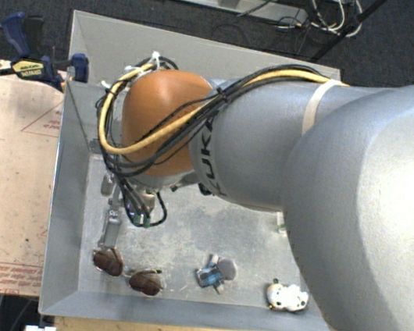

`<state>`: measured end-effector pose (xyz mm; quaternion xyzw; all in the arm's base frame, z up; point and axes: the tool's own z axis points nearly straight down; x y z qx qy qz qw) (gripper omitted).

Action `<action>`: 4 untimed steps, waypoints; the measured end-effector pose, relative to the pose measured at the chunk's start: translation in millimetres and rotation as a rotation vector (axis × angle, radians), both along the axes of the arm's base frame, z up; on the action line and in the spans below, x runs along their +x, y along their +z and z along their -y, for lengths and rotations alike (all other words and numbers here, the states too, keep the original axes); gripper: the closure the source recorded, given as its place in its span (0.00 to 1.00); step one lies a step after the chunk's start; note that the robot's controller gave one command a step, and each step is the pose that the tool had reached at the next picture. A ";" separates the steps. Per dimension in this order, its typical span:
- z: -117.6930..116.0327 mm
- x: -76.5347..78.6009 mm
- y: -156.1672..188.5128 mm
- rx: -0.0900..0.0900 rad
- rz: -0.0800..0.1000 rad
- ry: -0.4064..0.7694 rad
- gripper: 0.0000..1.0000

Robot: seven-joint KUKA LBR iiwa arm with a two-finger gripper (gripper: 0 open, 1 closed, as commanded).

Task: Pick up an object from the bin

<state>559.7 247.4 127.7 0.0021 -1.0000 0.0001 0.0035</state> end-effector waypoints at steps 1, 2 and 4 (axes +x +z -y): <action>0.8 2.3 4.7 0.002 0.007 -0.004 0.00; 27.0 -9.5 5.1 0.004 0.009 0.194 0.00; 55.9 31.2 -30.7 0.004 0.012 0.224 0.00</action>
Offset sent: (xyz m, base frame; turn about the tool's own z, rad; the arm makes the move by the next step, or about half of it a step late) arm -0.0252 -0.0826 0.0054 -0.4920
